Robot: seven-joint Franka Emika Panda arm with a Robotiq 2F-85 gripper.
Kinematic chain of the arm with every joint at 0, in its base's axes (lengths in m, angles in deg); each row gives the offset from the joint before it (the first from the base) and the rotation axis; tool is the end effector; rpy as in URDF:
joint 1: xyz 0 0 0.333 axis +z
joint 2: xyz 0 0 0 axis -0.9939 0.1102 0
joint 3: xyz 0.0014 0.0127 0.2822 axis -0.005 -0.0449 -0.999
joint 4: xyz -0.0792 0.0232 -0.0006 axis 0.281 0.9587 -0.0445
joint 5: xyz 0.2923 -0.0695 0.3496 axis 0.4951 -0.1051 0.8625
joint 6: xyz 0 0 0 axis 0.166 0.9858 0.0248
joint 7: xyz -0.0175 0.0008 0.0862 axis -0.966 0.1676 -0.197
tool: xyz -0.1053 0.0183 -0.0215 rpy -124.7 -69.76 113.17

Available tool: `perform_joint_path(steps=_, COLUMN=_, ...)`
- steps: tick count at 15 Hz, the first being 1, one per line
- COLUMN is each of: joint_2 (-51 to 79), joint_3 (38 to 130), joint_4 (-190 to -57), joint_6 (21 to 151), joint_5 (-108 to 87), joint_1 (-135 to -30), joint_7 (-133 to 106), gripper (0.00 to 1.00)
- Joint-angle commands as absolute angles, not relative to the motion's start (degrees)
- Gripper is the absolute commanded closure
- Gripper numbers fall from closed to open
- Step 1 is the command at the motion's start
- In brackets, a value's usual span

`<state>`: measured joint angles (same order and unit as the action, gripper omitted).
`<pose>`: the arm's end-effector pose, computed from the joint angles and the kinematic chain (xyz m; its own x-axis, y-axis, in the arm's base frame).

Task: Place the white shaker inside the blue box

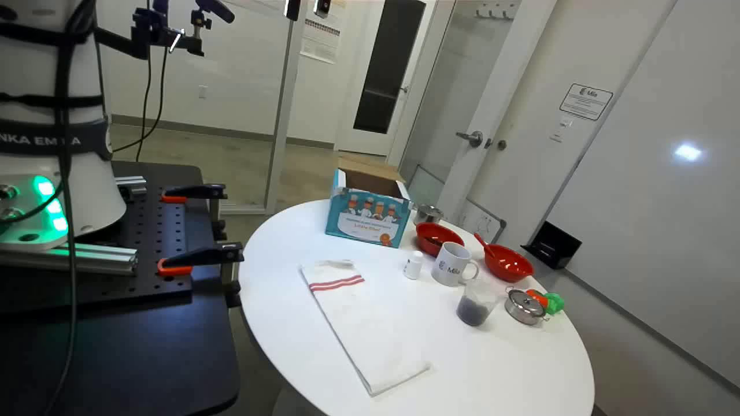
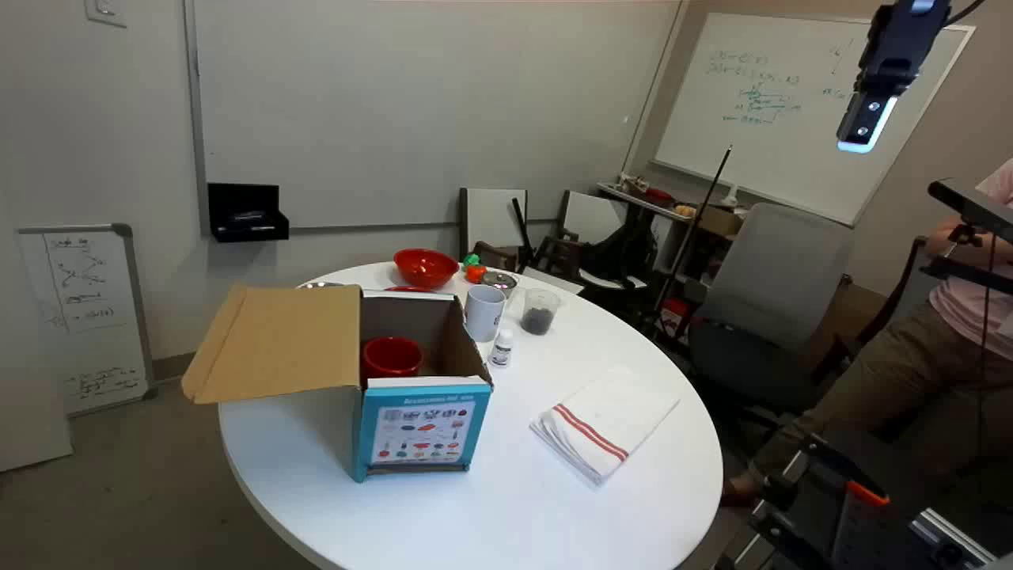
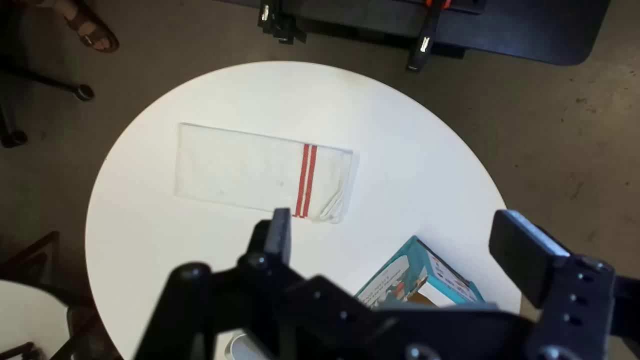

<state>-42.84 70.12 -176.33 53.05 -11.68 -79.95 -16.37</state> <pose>0.4112 0.0886 0.4438 0.9833 0.1668 -0.0727 0.1774 -0.9681 0.1769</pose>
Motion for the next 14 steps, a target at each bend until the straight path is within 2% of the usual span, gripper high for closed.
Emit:
perform_joint_path(steps=1, joint_2=-42.7, joint_3=71.0, joint_4=-176.2, joint_6=52.9, joint_5=-12.2, joint_1=-78.9, joint_7=-15.8, gripper=0.00)
perform_joint_path(steps=11, joint_2=-42.7, joint_3=71.0, joint_4=-176.2, joint_6=52.9, joint_5=-12.2, joint_1=-78.9, joint_7=-15.8, gripper=0.00)
perform_joint_path(steps=14, joint_2=-39.1, joint_3=70.8, joint_4=-174.6, joint_6=55.1, joint_5=-13.0, joint_1=-78.3, joint_7=-17.3, gripper=0.00)
